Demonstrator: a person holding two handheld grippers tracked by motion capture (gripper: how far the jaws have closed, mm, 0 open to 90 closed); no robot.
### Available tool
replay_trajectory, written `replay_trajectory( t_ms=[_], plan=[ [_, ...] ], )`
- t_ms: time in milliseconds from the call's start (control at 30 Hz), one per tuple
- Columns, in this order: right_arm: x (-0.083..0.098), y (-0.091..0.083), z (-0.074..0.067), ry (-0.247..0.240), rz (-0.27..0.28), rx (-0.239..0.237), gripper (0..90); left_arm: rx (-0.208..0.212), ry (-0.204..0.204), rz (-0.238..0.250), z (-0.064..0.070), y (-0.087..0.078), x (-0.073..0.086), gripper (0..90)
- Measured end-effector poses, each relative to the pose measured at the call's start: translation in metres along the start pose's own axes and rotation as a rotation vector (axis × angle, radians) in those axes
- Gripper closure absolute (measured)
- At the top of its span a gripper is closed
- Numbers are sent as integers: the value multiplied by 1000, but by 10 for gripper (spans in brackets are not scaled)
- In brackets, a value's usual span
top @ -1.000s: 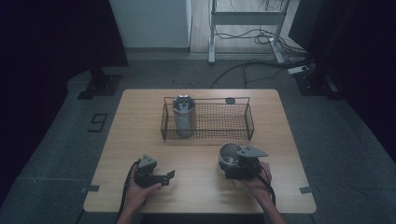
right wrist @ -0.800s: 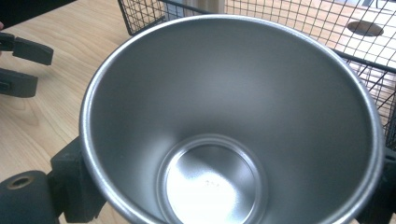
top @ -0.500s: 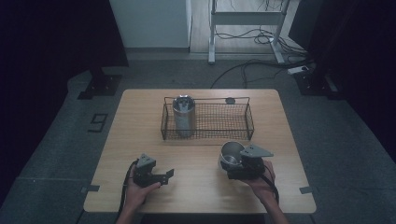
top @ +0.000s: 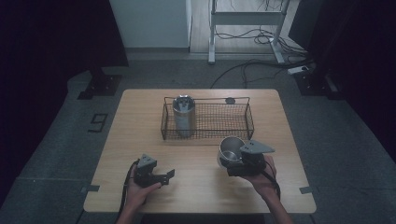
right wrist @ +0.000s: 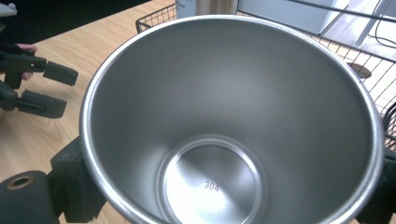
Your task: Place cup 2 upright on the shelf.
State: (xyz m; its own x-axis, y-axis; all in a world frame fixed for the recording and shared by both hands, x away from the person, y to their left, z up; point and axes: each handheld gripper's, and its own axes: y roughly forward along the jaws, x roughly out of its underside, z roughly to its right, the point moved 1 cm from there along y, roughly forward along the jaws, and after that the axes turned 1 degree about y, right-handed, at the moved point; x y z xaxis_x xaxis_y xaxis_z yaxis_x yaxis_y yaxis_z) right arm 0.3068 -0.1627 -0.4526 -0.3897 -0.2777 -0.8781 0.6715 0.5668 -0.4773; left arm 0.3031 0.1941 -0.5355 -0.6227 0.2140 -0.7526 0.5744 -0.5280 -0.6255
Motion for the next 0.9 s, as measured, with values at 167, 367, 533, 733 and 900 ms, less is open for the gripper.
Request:
replay_trajectory(
  t_ms=[167, 367, 533, 733, 900],
  plan=[
    [-7, -3, 3, 4, 13, 4, 78, 3, 0, 0, 0, 0, 0, 80],
    [-16, -3, 6, 11, 17, 13, 78, 3, -1, 1, 0, 0, 0, 80],
    [-24, 0, 9, 9, 17, 11, 78, 3, -4, 3, -1, -1, 0, 80],
    [-29, 1, 13, 20, 24, 16, 78, 3, -4, 1, -1, -1, 0, 80],
    [-33, 1, 14, 18, 25, 17, 78, 3, -6, 3, -2, -1, 0, 80]
  ],
)
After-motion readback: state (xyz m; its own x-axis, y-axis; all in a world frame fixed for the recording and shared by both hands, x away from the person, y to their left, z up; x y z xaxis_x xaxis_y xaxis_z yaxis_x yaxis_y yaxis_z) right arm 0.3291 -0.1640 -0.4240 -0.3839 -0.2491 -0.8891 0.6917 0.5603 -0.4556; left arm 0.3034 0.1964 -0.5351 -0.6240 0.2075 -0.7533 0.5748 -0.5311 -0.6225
